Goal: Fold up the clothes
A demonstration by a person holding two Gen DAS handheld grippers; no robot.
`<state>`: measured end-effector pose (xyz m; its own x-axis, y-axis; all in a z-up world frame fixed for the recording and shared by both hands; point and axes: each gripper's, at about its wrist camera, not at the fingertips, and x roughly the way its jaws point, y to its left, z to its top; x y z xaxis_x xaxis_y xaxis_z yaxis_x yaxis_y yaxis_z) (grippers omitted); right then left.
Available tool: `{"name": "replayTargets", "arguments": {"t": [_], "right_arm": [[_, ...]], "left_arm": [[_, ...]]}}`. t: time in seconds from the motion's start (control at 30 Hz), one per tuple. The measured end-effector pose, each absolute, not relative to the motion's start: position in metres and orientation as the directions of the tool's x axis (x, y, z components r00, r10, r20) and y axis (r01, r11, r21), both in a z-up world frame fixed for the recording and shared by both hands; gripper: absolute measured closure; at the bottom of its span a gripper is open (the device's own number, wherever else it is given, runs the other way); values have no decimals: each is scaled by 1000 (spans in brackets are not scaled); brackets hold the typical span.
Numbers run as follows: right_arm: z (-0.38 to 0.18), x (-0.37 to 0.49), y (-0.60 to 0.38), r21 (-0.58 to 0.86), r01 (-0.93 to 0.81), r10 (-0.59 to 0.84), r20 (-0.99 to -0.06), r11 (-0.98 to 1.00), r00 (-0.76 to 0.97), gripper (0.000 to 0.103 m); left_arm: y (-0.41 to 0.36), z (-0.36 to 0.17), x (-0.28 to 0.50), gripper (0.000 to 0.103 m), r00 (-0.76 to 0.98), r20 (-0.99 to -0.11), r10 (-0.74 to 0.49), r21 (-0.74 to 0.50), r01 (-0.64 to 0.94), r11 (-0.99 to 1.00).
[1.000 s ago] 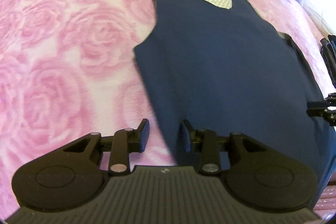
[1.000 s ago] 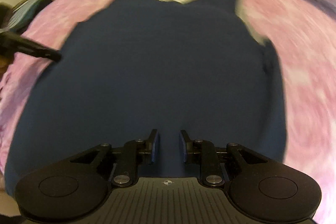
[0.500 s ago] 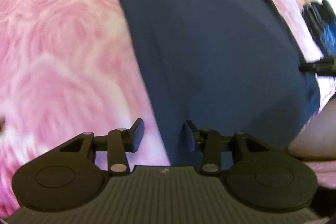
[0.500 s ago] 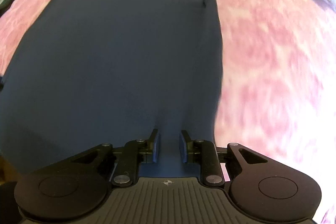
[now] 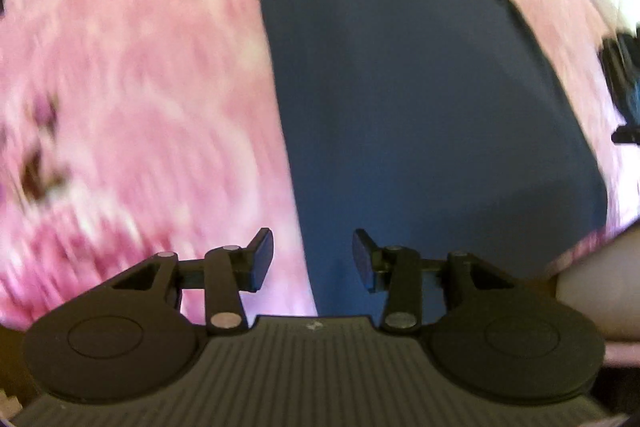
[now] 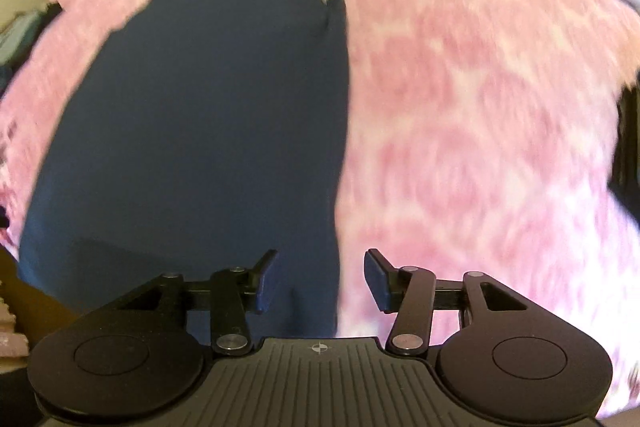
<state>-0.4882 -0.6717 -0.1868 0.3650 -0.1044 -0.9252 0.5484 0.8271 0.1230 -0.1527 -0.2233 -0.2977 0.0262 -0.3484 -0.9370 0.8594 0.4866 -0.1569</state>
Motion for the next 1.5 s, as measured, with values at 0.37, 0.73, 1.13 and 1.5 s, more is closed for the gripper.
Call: {"name": "replayTargets", "arguments": {"t": [0.37, 0.73, 1.13, 1.5], "right_arm": [[-170, -309, -748, 65, 278, -76, -881, 958, 468, 53], [-202, -175, -857, 7, 133, -54, -888, 991, 456, 53], [-255, -82, -923, -21, -9, -16, -903, 1000, 428, 53], [-290, -64, -929, 16, -48, 31, -942, 999, 334, 97]], "left_arm": [[-407, -285, -28, 63, 100, -864, -494, -53, 957, 287], [-608, -327, 43, 63, 135, -828, -544, 160, 987, 2], [-687, -379, 74, 66, 111, -882, -457, 184, 976, -120], [-695, -385, 74, 89, 38, -906, -423, 138, 968, -209]]}}
